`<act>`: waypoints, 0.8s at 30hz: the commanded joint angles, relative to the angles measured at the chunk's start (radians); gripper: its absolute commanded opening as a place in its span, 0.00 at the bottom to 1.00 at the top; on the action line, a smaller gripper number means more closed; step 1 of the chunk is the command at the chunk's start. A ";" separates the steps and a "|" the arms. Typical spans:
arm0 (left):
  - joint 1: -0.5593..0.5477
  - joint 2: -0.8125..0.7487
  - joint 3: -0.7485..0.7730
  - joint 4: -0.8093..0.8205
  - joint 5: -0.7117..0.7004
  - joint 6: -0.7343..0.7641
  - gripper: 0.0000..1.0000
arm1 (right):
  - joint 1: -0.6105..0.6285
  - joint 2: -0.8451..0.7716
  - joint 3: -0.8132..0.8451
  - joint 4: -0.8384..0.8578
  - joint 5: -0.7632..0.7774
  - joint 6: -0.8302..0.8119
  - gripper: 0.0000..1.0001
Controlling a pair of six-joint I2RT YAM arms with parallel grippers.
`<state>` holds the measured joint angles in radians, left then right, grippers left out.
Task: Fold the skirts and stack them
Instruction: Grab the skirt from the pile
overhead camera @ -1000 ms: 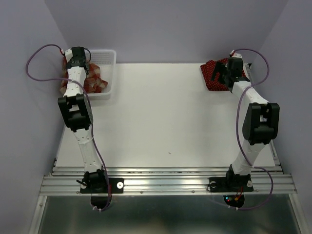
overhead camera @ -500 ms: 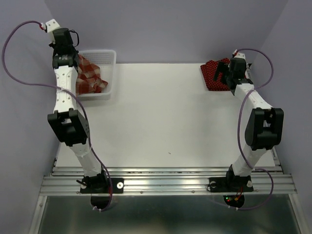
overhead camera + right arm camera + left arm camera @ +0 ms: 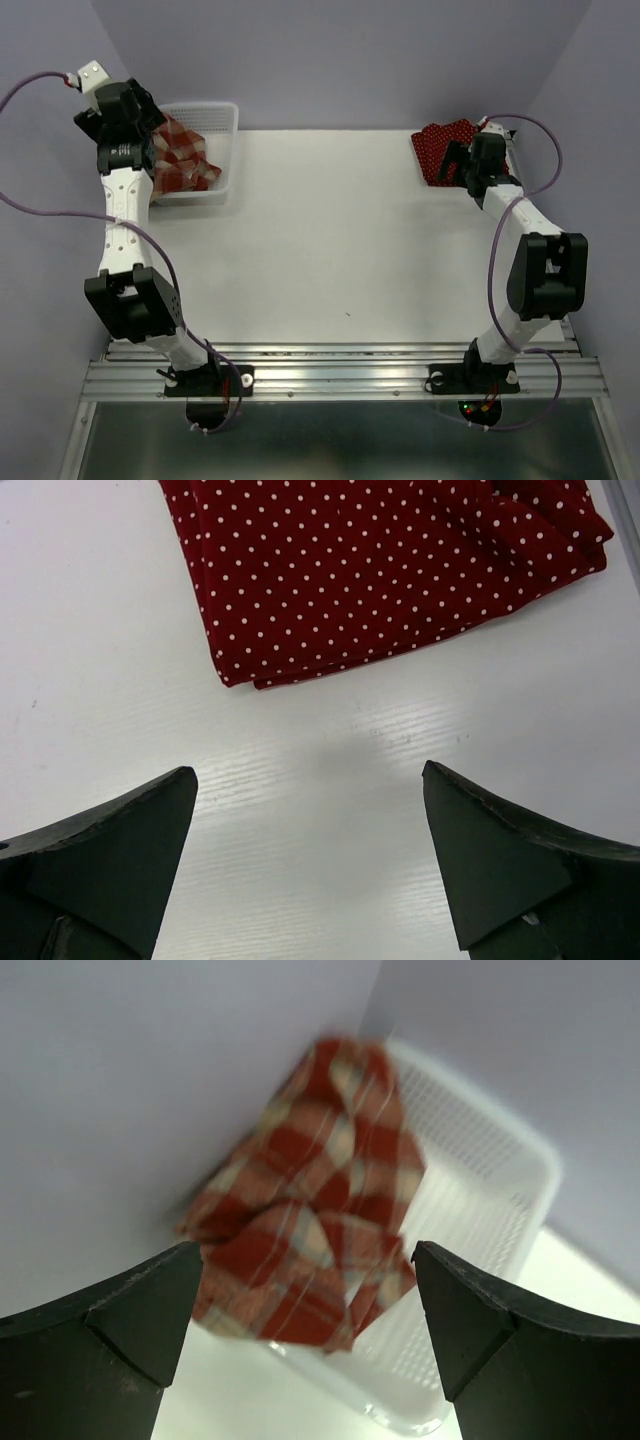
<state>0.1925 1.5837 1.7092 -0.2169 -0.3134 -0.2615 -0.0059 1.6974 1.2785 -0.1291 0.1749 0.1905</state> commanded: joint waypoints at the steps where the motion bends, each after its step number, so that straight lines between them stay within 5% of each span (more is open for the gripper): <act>1: 0.034 0.057 -0.098 -0.085 0.046 -0.025 0.99 | 0.001 -0.033 -0.018 0.028 -0.020 0.007 1.00; 6: 0.042 0.143 -0.074 -0.139 0.137 -0.028 0.99 | 0.001 -0.004 -0.002 0.003 -0.043 -0.005 1.00; 24: 0.044 0.449 0.127 -0.282 0.062 -0.015 0.99 | 0.001 0.002 0.008 -0.026 0.031 -0.066 1.00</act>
<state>0.2325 2.0430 1.7725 -0.4370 -0.2211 -0.2817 -0.0059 1.7126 1.2610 -0.1600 0.1623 0.1513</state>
